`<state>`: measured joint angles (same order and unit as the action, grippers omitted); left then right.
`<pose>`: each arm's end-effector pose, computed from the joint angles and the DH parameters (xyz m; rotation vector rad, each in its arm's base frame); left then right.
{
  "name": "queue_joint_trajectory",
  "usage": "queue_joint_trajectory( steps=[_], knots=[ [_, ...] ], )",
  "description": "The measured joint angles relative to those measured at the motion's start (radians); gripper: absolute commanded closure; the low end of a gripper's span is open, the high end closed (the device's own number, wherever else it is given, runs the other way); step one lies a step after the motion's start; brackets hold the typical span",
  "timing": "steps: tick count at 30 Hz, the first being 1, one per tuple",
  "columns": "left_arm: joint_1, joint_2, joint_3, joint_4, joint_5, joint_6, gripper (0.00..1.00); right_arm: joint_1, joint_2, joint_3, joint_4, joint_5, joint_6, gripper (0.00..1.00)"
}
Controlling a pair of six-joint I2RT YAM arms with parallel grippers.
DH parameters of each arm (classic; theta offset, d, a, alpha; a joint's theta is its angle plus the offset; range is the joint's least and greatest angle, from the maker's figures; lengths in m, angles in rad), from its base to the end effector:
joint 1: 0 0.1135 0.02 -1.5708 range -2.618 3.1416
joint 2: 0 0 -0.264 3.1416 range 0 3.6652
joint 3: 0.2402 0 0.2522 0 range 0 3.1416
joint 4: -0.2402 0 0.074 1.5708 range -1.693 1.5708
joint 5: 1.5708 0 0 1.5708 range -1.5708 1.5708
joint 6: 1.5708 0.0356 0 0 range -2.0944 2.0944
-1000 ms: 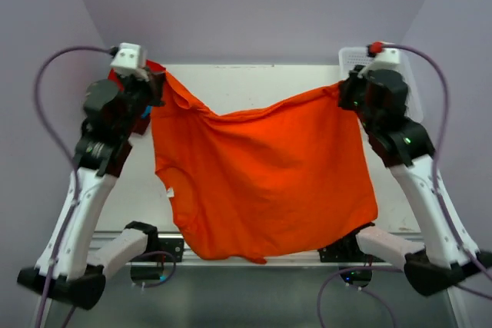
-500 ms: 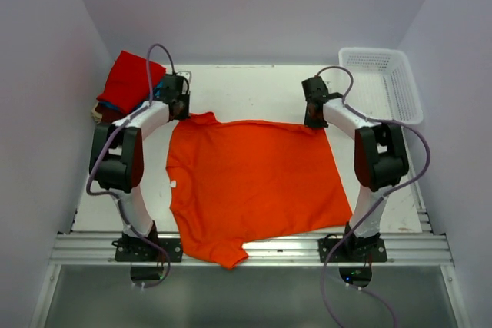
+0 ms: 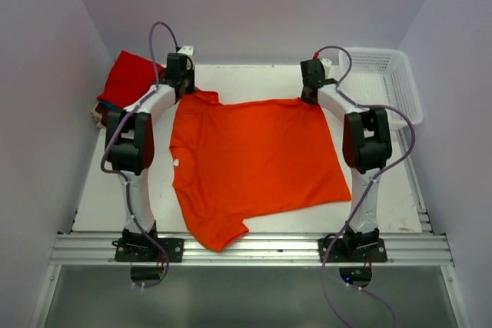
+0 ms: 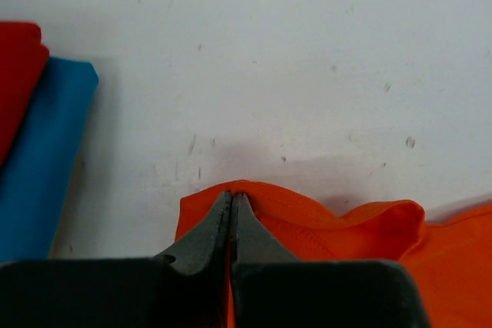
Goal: Fold and stack the t-shirts
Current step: Flatten out the tshirt
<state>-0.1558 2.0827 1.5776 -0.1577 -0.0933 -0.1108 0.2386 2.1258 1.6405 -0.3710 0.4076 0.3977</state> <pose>0.4737 -0.0711 0.2103 -0.0006 2.2305 -0.0415 0.4636 0.0982 0.1961 0.3656 2.3160 -0.1859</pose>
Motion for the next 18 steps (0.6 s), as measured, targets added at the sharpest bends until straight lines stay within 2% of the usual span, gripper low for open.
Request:
queue_joint_trajectory(
  steps=[4,5,7,8,9,10,11,15,18],
  knots=[
    [0.005,0.132,0.207,-0.01,0.014,0.003,1.0,-0.014,0.138,0.211,-0.011,0.016,-0.013,1.0],
    [0.006,0.165,0.253,-0.011,0.02,0.003,0.93,-0.016,0.166,0.25,-0.012,0.018,-0.016,0.92],
    [0.014,0.228,0.339,-0.025,0.039,0.005,0.54,-0.023,0.228,0.348,-0.032,0.025,-0.016,0.49],
    [0.018,0.25,0.366,-0.026,0.047,0.004,0.05,-0.027,0.251,0.38,-0.034,0.032,-0.014,0.23],
    [0.023,0.261,0.379,-0.023,0.054,0.005,0.0,-0.031,0.258,0.388,-0.033,0.041,-0.016,0.12],
    [0.028,0.264,0.372,-0.025,0.06,-0.005,0.0,-0.034,0.258,0.377,-0.031,0.049,-0.023,0.04],
    [0.034,0.249,0.326,0.012,0.064,-0.009,0.0,-0.037,0.246,0.341,-0.003,0.052,-0.026,0.01],
    [0.05,0.077,0.013,0.126,0.068,-0.02,0.0,-0.045,0.115,0.076,0.094,0.048,-0.037,0.01],
    [0.044,-0.084,-0.143,0.159,0.061,-0.038,0.0,-0.042,-0.043,-0.148,0.18,0.038,-0.038,0.01]
  ],
)
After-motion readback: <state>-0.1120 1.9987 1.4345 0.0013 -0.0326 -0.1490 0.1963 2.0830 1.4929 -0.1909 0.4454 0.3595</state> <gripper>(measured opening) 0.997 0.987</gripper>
